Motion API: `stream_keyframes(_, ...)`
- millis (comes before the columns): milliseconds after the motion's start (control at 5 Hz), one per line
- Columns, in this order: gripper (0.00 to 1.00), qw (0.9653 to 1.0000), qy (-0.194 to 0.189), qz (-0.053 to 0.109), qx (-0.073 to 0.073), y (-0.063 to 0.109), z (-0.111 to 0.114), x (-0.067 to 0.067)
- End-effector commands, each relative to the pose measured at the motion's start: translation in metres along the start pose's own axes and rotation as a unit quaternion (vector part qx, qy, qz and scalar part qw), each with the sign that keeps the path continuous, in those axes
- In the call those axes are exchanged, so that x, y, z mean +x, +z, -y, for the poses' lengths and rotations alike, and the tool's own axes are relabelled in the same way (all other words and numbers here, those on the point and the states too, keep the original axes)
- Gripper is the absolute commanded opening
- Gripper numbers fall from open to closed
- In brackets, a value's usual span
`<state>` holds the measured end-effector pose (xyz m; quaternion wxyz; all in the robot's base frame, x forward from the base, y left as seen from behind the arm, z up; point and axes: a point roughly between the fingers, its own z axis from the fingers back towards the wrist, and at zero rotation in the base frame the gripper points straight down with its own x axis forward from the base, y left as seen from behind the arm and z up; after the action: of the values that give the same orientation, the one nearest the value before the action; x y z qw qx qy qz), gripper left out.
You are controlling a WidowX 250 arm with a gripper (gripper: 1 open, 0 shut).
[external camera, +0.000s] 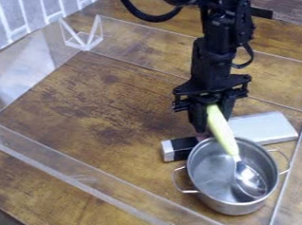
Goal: Remove the spoon from the inside silver pot and put it on the table
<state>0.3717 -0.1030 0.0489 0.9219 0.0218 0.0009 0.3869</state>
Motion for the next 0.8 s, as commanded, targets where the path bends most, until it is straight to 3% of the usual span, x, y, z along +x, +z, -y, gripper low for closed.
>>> stream_keyframes(0, 0.0, 0.9988, -0.032, 0.016, -0.034, 0.034, 0.007, -0.005)
stream_keyframes(600, 0.0, 0.9994, -0.006, 0.007, -0.032, 0.046, 0.011, -0.015)
